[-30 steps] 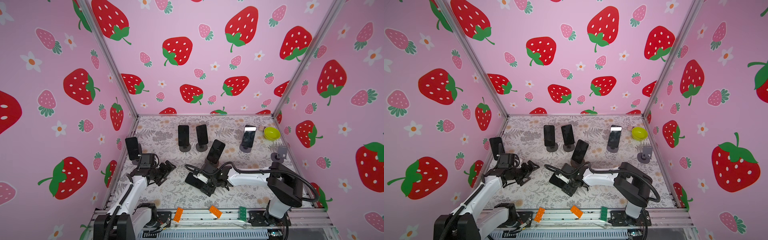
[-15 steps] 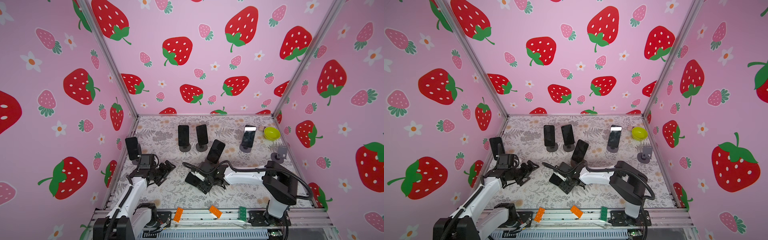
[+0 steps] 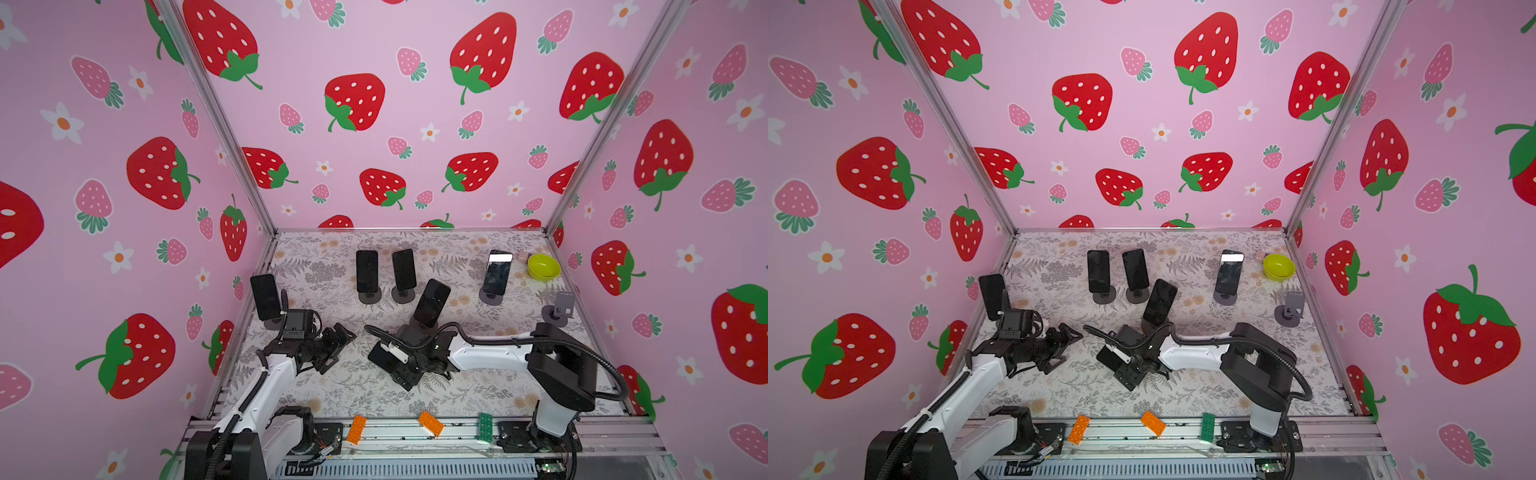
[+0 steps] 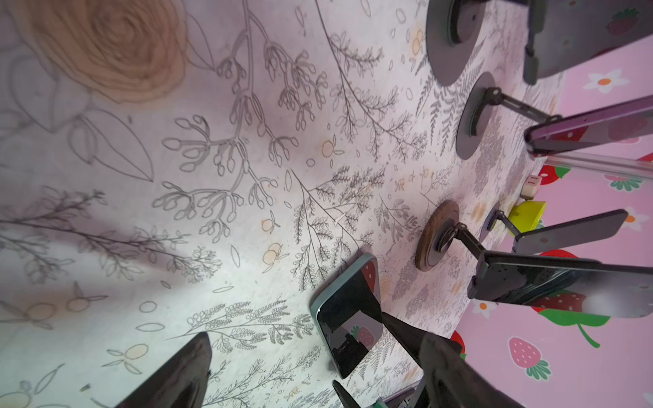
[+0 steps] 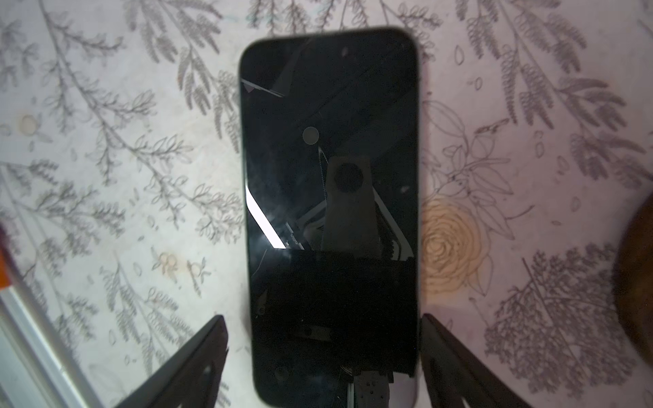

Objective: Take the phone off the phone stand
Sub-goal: 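Lower the black phone flat onto the table near the robot, open right gripper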

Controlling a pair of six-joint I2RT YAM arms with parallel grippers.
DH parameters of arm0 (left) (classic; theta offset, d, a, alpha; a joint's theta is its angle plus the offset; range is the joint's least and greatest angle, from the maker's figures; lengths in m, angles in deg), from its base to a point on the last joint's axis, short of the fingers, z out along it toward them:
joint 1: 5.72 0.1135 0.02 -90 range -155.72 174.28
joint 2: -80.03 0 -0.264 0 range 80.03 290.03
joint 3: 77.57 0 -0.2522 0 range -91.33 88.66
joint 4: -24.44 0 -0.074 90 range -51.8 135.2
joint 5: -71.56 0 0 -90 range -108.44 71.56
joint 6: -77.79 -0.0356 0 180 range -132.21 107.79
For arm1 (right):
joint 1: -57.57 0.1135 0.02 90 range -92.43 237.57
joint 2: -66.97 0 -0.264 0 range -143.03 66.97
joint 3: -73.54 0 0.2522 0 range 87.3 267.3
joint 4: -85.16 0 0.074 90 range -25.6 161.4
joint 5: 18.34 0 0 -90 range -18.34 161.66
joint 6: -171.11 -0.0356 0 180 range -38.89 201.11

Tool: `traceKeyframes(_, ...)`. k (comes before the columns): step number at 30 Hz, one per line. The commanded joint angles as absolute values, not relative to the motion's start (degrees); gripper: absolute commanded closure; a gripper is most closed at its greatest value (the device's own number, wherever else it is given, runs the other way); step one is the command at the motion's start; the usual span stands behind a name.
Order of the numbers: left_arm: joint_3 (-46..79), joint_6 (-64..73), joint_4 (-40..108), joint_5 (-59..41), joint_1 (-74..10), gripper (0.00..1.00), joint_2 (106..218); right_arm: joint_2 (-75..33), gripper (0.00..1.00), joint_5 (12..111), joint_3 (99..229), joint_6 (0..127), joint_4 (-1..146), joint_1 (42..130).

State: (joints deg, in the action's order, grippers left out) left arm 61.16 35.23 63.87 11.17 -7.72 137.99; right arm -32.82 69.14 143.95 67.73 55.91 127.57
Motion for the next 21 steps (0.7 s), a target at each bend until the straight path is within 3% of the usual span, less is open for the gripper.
traceKeyframes(1,62.26,38.98,61.94,12.33,-10.6,0.07,138.51,-29.01,0.12,68.51,141.67,73.71,55.79,127.04)
traceKeyframes(8,65.34,47.81,57.13,9.19,-19.95,0.06,137.07,-27.06,0.11,59.88,134.78,76.78,60.29,124.54)
traceKeyframes(21,67.67,53.29,47.3,6.81,-23.25,0.06,143.14,-28.49,0.13,48.43,133.89,75.59,66.45,124.48)
